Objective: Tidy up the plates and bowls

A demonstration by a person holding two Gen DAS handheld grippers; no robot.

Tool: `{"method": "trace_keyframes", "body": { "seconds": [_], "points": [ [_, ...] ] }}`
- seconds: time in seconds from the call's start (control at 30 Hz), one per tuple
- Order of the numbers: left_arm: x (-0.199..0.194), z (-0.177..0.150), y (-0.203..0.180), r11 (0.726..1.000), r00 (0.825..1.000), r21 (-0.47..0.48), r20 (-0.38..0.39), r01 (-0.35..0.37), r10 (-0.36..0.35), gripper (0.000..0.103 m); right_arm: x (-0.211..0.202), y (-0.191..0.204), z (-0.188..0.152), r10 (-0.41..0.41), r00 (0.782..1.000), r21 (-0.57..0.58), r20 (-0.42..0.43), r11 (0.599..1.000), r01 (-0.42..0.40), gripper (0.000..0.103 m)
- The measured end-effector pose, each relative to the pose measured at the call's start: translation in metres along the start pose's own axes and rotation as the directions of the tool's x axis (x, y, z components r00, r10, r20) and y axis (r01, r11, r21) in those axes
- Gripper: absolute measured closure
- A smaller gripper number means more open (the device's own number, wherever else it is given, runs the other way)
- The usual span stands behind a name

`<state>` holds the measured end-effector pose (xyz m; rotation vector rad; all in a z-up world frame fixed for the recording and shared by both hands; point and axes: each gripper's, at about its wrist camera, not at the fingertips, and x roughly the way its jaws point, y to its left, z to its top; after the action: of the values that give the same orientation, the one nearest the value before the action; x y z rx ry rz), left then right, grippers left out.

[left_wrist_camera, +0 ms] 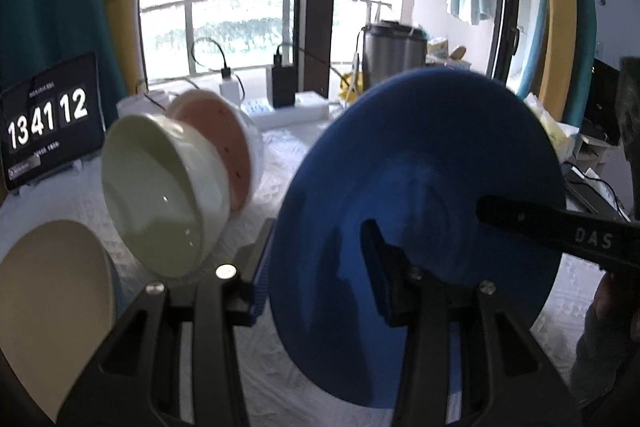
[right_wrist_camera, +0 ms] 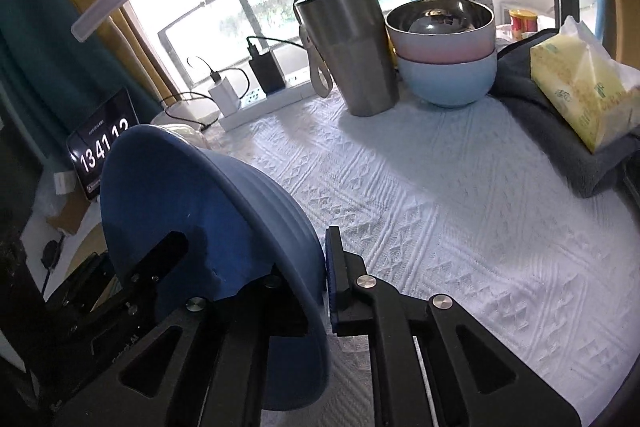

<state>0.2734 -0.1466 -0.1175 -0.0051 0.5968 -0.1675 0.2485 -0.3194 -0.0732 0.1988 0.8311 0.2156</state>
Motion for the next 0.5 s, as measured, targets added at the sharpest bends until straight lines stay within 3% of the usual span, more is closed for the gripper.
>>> {"method": "trace_keyframes", "body": {
  "seconds": [0.07,0.13,0.2,0.37,0.5],
  "points": [
    [0.006,-0.001,0.001,1.0,0.999,-0.008,-0.033,0.014,-0.014,0.068,0.0,-0.004,-0.002,0.006,1.0,0.024,0.013,1.0,-0.006,0.094],
    [0.006,-0.001,0.001,1.0,0.999,-0.014,-0.034,0.021,-0.021,0.077,0.002,-0.007,-0.004,0.008,1.0,0.047,0.015,0.999,-0.008,0.086],
    [0.002,-0.002,0.0,1.0,0.999,-0.011,-0.018,0.028,-0.028,0.082,0.004,-0.009,-0.006,0.007,1.0,0.076,0.015,0.997,-0.008,0.065],
    [-0.003,-0.004,-0.002,0.999,0.999,-0.007,-0.012,0.037,-0.037,0.089,0.003,-0.009,-0.015,0.05,0.999,0.096,0.019,0.994,-0.052,0.062],
    [-0.007,-0.006,-0.001,0.998,0.998,-0.026,-0.036,0.052,-0.053,0.089,-0.004,0.001,-0.019,0.0,0.999,0.054,0.033,0.999,-0.002,0.062]
  ]
}}
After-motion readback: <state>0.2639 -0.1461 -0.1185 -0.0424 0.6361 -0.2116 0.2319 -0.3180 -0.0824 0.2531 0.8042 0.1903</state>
